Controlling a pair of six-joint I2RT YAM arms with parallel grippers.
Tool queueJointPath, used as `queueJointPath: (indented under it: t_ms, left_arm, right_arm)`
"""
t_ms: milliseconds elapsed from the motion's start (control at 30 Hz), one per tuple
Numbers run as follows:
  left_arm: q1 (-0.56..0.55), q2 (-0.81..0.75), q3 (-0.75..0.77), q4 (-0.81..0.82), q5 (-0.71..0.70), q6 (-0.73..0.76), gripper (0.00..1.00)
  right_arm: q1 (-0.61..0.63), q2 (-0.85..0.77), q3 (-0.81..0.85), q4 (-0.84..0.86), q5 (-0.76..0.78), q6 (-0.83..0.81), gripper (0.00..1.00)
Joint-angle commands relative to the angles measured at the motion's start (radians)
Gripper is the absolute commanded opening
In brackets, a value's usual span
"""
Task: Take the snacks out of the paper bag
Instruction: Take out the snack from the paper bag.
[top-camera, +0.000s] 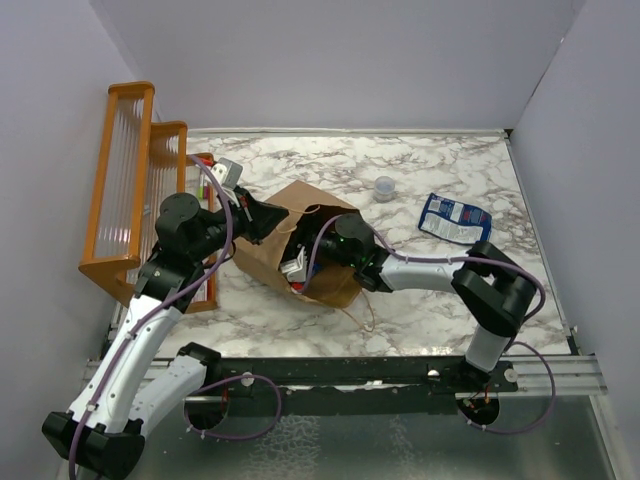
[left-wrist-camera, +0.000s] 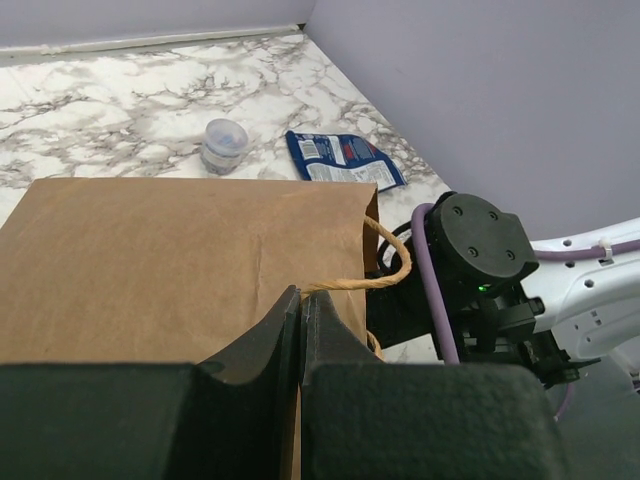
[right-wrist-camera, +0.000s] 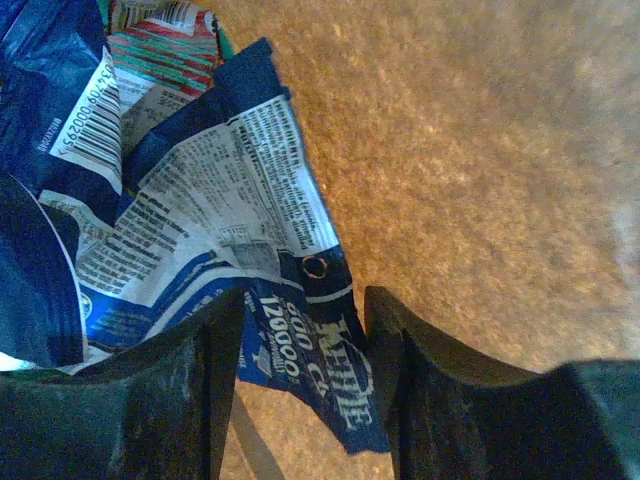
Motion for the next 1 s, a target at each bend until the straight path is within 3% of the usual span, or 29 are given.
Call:
queueJointPath:
  t_ms: [0, 167, 333, 667, 967]
  left_arm:
    - [0.003, -0.035, 0.007, -0.016, 0.012, 0.0, 0.0]
    - [0.004, -0.035, 0.007, -0.019, 0.009, 0.0, 0.0]
    - [0.003, -0.036, 0.002, -0.02, -0.006, -0.004, 0.0]
    - [0.004, -0.035, -0.005, -0.039, -0.086, -0.036, 0.0]
    - [0.004, -0.035, -0.019, -0.039, -0.126, -0.086, 0.0]
  right_arm:
    - [0.001, 0.037, 0.039, 0.023, 0.006, -0.007, 0.46]
    - [0.0, 0.026, 0.007, 0.041, 0.019, 0.026, 0.17]
    - [0.001, -0.061, -0.071, 0.039, -0.005, 0.114, 0.02]
    - [0.002, -0.241, -0.261, 0.237, -0.063, 0.416, 0.01]
    - [0.002, -0.387, -0.32, 0.264, -0.058, 0.622, 0.01]
